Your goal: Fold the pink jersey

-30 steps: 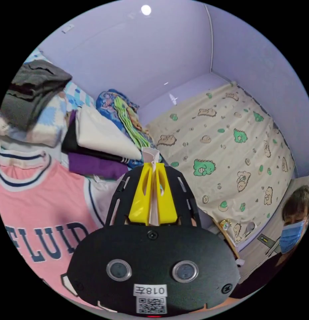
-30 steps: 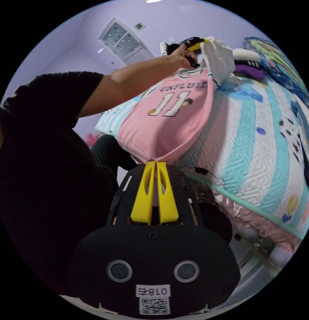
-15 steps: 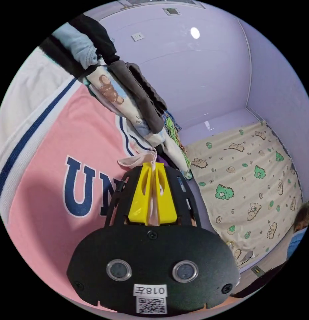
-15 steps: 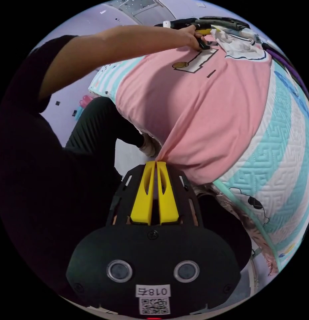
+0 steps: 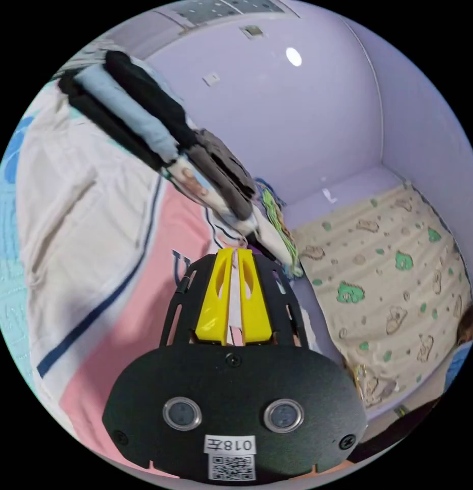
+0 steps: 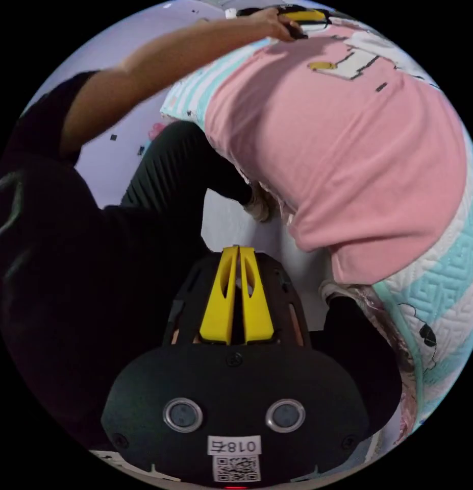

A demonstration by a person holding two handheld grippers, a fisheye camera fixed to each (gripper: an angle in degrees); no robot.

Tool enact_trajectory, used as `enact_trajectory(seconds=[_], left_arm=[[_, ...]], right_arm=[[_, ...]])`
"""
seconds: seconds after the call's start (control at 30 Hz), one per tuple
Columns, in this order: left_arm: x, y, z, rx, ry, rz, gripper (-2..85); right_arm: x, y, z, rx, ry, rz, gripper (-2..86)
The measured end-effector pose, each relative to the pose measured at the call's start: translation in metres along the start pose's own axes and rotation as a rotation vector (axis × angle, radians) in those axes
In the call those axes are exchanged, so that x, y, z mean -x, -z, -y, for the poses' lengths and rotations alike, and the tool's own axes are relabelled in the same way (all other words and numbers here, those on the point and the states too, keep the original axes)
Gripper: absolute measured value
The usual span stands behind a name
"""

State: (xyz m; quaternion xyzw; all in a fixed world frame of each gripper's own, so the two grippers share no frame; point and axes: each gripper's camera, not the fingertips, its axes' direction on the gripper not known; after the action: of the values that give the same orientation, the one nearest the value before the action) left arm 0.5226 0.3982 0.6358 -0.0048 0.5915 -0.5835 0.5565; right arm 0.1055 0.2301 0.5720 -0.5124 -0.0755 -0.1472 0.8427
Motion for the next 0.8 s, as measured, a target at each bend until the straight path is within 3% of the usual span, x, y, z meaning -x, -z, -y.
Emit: enact_trajectory(seconds=[0.17, 0.27, 0.43, 0.6, 0.8], left_arm=[[-0.028, 0.047, -0.060, -0.069, -0.102, -0.094, -1.1], [-0.031, 0.085, -0.093, -0.023, -0.177, -0.058, -1.2], [-0.022, 0.122, -0.120, 0.052, -0.208, -0.022, -1.1], [-0.010, 0.139, -0.153, 0.173, -0.371, -0.257, -1.0], [0.012, 0.154, -0.158, 0.159, -0.452, -0.268, -1.0]], right_arm=[[0.026, 0.043, -0.013, -0.186, -0.029, -0.098, 0.1], [0.046, 0.078, -0.005, -0.350, -0.004, -0.214, 0.6], [0.059, 0.147, 0.071, -0.575, 0.037, -0.378, 2.6], [0.054, 0.169, 0.195, -0.485, 0.080, -0.544, 6.1], [0.024, 0.159, 0.319, -0.378, -0.042, -0.649, 6.5]])
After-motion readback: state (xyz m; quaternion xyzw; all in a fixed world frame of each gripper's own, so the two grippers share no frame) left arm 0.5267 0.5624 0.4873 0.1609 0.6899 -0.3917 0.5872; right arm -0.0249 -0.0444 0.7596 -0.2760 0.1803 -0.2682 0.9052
